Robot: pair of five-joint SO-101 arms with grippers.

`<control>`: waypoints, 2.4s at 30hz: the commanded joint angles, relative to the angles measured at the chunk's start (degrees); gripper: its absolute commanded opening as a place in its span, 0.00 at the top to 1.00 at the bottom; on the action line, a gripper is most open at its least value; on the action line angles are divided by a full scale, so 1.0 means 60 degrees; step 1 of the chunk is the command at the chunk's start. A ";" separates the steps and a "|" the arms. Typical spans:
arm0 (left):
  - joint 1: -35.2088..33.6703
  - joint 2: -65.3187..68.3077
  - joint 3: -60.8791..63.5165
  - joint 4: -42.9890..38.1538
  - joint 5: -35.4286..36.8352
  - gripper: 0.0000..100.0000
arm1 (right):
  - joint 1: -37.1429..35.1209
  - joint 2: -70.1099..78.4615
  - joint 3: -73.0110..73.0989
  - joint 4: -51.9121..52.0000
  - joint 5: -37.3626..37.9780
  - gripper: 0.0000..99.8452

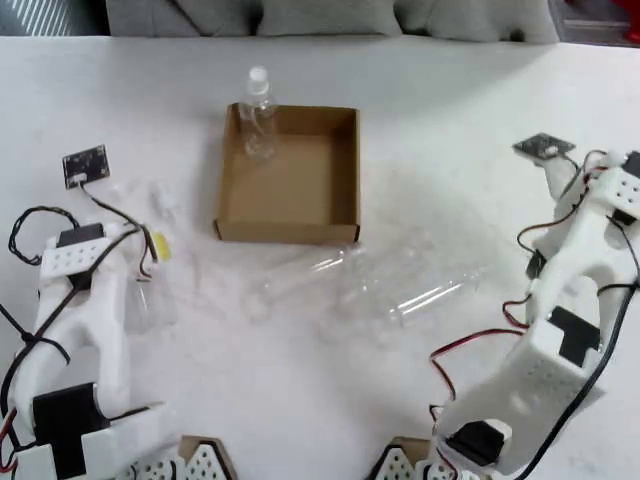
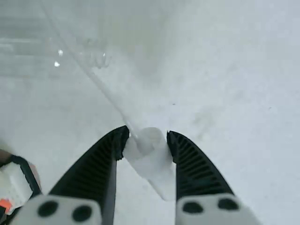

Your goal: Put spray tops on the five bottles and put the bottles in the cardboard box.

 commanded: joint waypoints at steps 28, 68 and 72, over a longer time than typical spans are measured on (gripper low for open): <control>0.0110 -0.0505 -0.0029 -0.0176 0.0015 0.98 | 0.2073 -0.3612 0.4381 -0.3363 0.0366 0.86; 0.0095 -0.0505 -0.0029 -0.0161 0.0015 0.98 | 0.2777 -0.0242 0.2769 -0.5385 -0.7165 0.98; 0.0095 -0.0505 -0.0029 -0.0161 0.0015 0.98 | 0.2381 0.0007 0.2535 -0.5531 -0.7516 0.98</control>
